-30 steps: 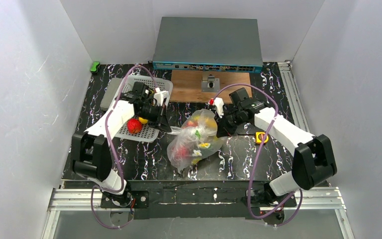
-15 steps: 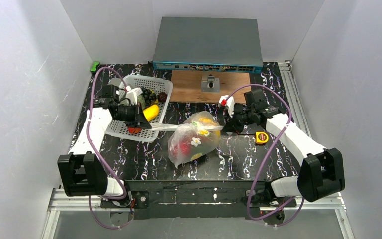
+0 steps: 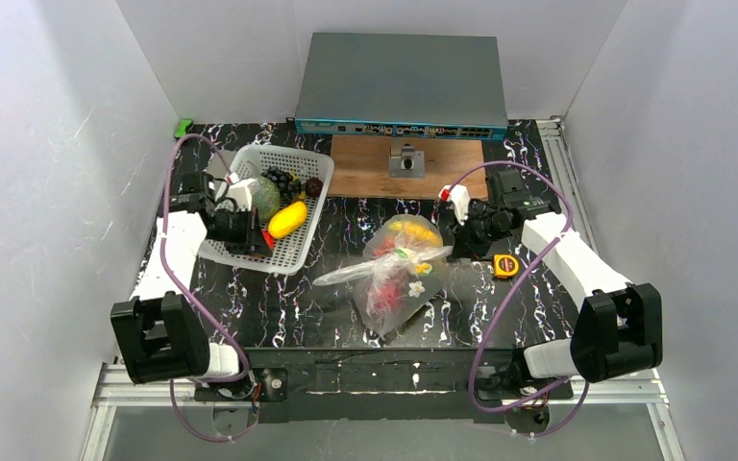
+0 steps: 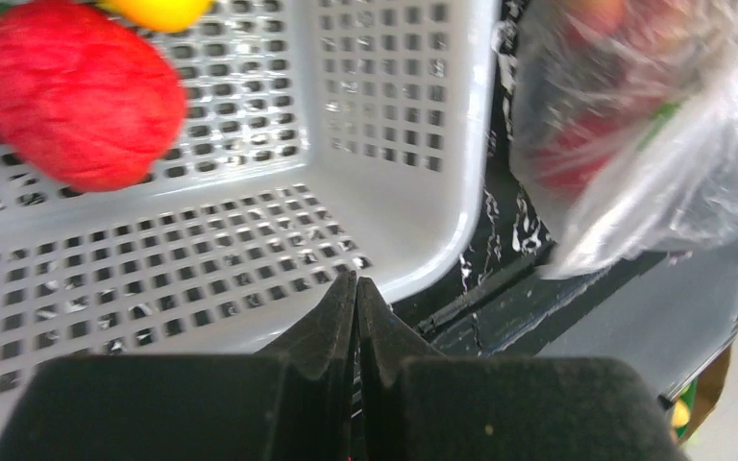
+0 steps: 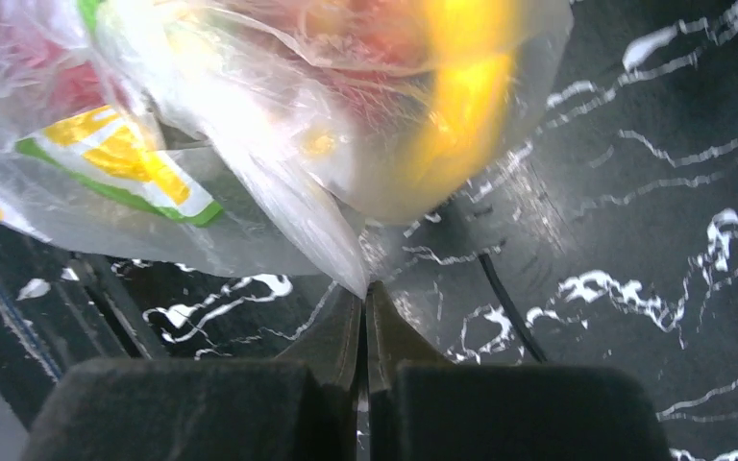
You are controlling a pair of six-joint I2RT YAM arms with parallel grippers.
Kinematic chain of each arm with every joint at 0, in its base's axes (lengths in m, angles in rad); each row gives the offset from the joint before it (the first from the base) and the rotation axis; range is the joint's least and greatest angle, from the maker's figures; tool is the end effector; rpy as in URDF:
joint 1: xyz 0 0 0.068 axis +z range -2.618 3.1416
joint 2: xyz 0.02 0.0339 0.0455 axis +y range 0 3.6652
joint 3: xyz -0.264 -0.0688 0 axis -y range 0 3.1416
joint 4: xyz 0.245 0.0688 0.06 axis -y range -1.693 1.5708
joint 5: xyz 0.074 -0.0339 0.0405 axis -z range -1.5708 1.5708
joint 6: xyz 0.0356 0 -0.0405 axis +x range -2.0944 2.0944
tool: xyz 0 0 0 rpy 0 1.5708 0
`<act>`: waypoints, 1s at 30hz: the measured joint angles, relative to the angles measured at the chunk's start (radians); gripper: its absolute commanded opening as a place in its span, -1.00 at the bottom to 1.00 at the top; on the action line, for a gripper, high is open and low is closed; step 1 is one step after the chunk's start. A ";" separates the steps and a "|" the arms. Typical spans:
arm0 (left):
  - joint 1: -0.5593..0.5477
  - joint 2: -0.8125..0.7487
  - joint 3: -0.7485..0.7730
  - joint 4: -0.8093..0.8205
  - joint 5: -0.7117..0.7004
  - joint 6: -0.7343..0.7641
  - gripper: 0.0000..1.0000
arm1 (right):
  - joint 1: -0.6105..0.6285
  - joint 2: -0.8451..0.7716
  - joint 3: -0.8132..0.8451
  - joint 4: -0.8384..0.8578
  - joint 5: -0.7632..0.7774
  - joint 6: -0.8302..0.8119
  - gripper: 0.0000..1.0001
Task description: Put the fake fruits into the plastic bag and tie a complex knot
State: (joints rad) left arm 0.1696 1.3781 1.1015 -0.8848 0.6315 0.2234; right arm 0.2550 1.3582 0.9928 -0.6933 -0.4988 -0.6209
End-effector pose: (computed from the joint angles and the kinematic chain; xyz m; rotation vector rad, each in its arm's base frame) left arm 0.2622 0.0236 0.2692 0.2401 2.5300 -0.7096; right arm 0.2532 0.0836 0.2483 -1.2148 2.2000 0.5086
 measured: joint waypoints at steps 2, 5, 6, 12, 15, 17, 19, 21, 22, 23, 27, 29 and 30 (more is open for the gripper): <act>-0.046 -0.023 -0.008 -0.006 0.014 0.017 -0.53 | 0.029 0.001 0.024 -0.023 -0.009 0.008 -0.66; -0.110 -0.040 -0.009 -0.006 0.047 0.052 0.12 | 0.067 0.003 0.057 -0.053 -0.035 0.014 -0.22; -0.126 -0.042 -0.009 -0.010 0.062 0.062 0.23 | 0.073 0.004 0.061 -0.061 -0.041 0.012 -0.13; -0.222 -0.053 -0.009 -0.014 0.137 0.139 0.51 | 0.074 0.004 0.062 -0.111 -0.054 -0.014 0.25; -0.321 -0.064 -0.009 0.013 0.147 0.188 0.58 | 0.081 0.004 0.063 -0.119 -0.053 -0.019 0.26; -0.380 -0.065 -0.009 0.039 0.144 0.214 0.63 | 0.094 0.007 0.069 -0.120 -0.051 -0.019 0.26; -0.441 -0.058 -0.009 0.076 0.128 0.245 0.67 | 0.109 0.016 0.078 -0.119 -0.048 -0.019 0.23; -0.494 -0.037 -0.008 0.112 0.105 0.272 0.66 | 0.125 0.028 0.080 -0.112 -0.038 -0.020 0.13; -0.518 -0.020 -0.008 0.130 0.092 0.285 0.63 | 0.131 0.035 0.079 -0.111 -0.031 -0.023 0.07; -0.535 -0.003 -0.006 0.140 0.082 0.296 0.60 | 0.137 0.042 0.079 -0.108 -0.024 -0.024 -0.01; -0.598 0.079 -0.005 0.171 0.048 0.337 0.32 | 0.143 0.062 0.079 -0.088 0.012 -0.033 -0.40; -0.616 0.100 -0.005 0.169 0.039 0.354 -0.11 | 0.143 0.062 0.077 -0.080 0.031 -0.039 -0.62; -0.621 0.101 -0.005 0.167 0.037 0.361 -0.49 | 0.143 0.062 0.076 -0.076 0.041 -0.040 -0.77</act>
State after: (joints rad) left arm -0.4519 1.4792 1.0962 -0.7174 0.6682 0.5842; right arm 0.3977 1.4204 1.0691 -0.7689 -0.4580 -0.6605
